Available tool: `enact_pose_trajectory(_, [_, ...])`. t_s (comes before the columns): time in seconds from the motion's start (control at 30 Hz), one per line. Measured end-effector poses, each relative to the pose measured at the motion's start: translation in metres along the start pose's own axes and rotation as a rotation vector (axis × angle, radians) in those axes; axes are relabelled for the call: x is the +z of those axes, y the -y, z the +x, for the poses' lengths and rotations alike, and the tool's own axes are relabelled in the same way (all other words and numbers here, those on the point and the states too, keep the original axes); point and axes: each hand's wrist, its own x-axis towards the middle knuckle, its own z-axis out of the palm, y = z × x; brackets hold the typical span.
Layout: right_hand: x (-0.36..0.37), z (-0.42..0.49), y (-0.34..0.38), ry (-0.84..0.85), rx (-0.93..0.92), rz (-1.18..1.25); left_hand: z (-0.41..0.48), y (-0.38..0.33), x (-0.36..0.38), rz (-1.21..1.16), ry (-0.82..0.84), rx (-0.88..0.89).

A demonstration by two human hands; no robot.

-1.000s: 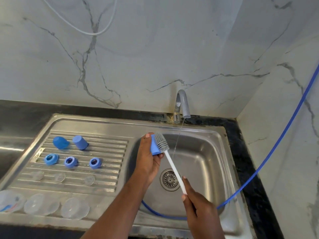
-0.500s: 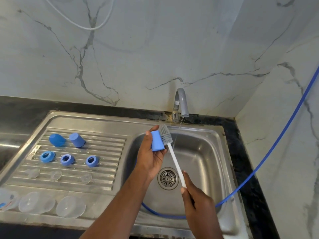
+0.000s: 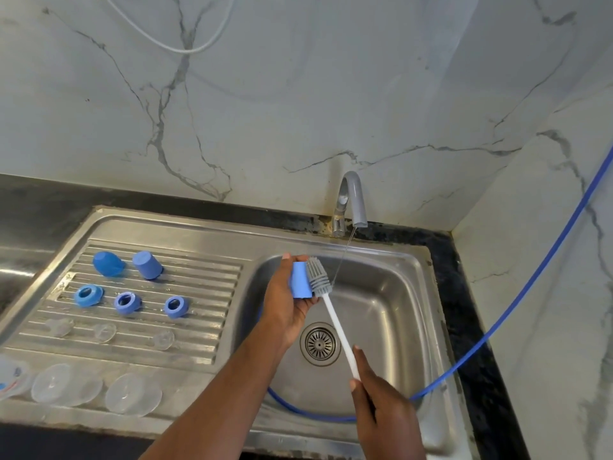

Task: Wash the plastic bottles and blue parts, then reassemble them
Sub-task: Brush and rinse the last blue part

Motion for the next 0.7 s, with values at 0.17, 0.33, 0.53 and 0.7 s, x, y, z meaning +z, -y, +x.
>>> enact_pose_trajectory(0.17, [0.005, 0.012, 0.002, -0.037, -0.003, -0.03, -0.001, 0.003, 0.007, -0.026, -0.019, 0.012])
enact_pose_trajectory(0.33, [0.0, -0.002, 0.005, 0.015, -0.017, -0.032, 0.002, 0.001, 0.003, 0.019, -0.043, 0.012])
enact_pose_trajectory(0.53, [0.003, 0.004, 0.006, -0.027, -0.014, -0.018, 0.004, 0.003, 0.009, -0.02, -0.07, -0.002])
enact_pose_trajectory(0.7, [0.002, 0.004, 0.002, -0.056, 0.033, -0.015, 0.0, 0.006, 0.005, 0.006, -0.037, -0.041])
